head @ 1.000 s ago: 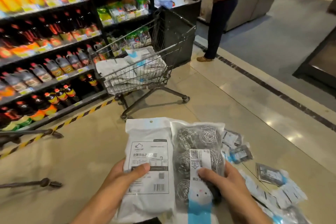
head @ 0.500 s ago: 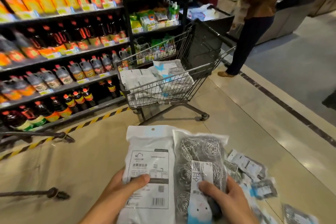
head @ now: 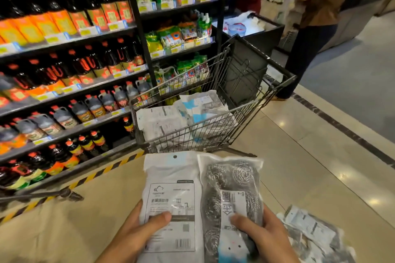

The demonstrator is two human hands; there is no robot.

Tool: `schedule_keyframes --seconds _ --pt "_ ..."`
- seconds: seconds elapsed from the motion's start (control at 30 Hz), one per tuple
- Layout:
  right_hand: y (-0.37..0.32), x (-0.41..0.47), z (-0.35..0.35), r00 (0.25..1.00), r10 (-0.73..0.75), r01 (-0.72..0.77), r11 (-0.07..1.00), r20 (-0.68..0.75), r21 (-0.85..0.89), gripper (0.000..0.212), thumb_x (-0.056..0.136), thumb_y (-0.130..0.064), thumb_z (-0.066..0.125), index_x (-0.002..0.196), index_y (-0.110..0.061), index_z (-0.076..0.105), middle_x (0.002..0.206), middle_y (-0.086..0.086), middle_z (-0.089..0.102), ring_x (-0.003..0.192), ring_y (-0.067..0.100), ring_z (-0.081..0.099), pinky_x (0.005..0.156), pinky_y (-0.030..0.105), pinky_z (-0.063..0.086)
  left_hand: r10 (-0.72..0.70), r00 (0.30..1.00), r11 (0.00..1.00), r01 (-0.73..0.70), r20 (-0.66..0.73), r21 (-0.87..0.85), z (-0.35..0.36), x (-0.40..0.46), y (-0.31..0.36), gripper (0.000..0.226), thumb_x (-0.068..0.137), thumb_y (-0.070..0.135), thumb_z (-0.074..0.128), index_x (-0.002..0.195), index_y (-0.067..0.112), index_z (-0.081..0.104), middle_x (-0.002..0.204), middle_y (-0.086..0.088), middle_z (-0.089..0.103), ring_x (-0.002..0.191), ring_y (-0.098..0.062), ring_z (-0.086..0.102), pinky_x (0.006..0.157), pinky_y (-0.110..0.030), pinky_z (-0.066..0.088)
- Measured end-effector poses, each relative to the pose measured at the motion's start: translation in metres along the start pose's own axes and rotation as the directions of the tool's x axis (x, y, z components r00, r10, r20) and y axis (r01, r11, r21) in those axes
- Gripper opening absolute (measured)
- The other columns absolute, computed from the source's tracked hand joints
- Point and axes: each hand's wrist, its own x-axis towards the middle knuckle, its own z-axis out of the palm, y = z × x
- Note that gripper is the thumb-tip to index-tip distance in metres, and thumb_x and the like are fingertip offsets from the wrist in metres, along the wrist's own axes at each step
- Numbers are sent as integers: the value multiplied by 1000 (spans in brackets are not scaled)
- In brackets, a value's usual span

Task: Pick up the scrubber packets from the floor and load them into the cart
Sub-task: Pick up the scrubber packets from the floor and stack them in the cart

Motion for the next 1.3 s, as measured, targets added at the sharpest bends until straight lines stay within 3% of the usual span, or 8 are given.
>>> schedule_keyframes --seconds 0.23,0.4,0.57,0.7,0.8,0.93,1.2,1.3 --pt "-70 89 34 997 16 -14 999 69 -30 49 75 9 83 117 -13 71 98 12 81 91 32 79 84 43 59 19 1000 1000 -19 -2 13 -2 74 74 91 55 39 96 138 30 59 129 4 74 122 -21 69 115 -51 42" --pt "-108 135 62 995 37 -33 999 93 -42 52 74 6 84 118 -18 71 96 8 82 87 25 80 82 38 61 15 1000 1000 -14 -16 16 -8 126 107 73 60 42 98 124 33 64 116 10 78 106 -11 75 102 -42 49" --pt "-133 187 98 998 43 -42 999 38 -19 54 72 9 85 114 -21 72 86 0 82 73 14 78 70 28 54 10 1000 988 -7 -24 154 -25 196 150 110 11 68 96 113 37 68 105 19 79 107 -3 66 90 -26 48" --pt "-146 228 130 996 51 -48 998 -76 37 51 70 11 84 110 -19 72 90 7 82 79 25 80 82 38 57 -42 998 980 34 40 198 -37 259 188 35 75 28 87 108 29 74 97 17 81 112 -9 65 82 -22 45" --pt "-153 256 153 979 75 -64 996 -191 64 51 66 3 90 108 -21 74 90 7 82 84 30 79 95 47 57 -94 992 967 73 78 244 -50 309 217 29 81 23 81 109 27 77 97 19 80 105 -5 66 81 -20 45" --pt "-173 289 178 944 94 -69 994 -315 90 49 62 -13 95 105 -28 75 88 -3 81 88 25 78 94 46 59 -125 983 942 74 136 329 -57 380 257 75 53 46 99 120 25 74 113 7 79 111 -21 72 105 -44 50" --pt "-211 396 176 907 165 -47 954 -388 297 51 66 6 88 109 -20 74 91 5 82 94 31 77 94 45 58 -67 969 893 -47 237 447 -12 537 323 67 62 36 98 117 9 70 102 -8 81 88 -25 79 66 -32 62" --pt "-210 454 164 910 147 -24 952 -389 304 46 70 3 87 107 -18 71 87 7 81 86 34 77 86 49 62 -19 976 868 -92 218 488 5 607 329 33 85 17 78 117 16 70 104 -5 81 86 -20 79 62 -27 61"
